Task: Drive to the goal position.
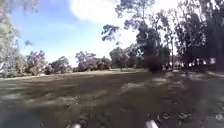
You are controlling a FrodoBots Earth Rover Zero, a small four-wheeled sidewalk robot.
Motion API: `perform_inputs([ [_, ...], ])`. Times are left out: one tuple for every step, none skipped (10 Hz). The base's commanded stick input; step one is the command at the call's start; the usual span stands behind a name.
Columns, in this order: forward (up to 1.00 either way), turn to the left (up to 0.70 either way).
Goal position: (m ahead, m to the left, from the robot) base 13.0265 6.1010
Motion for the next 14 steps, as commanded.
perform_inputs([
  [0.7,0.0],
  [0.7,0.0],
  [0.7,0.0],
  [0.7,0.0],
  [0.7,0.0],
  [0.7,0.0],
  [0.7,0.0],
  [0.7,0.0],
  [0.7,0.0],
  [0.7,0.0],
  [0.7,0.0],
  [0.7,0.0],
  [0.7,0.0],
  [0.7,0.0],
])
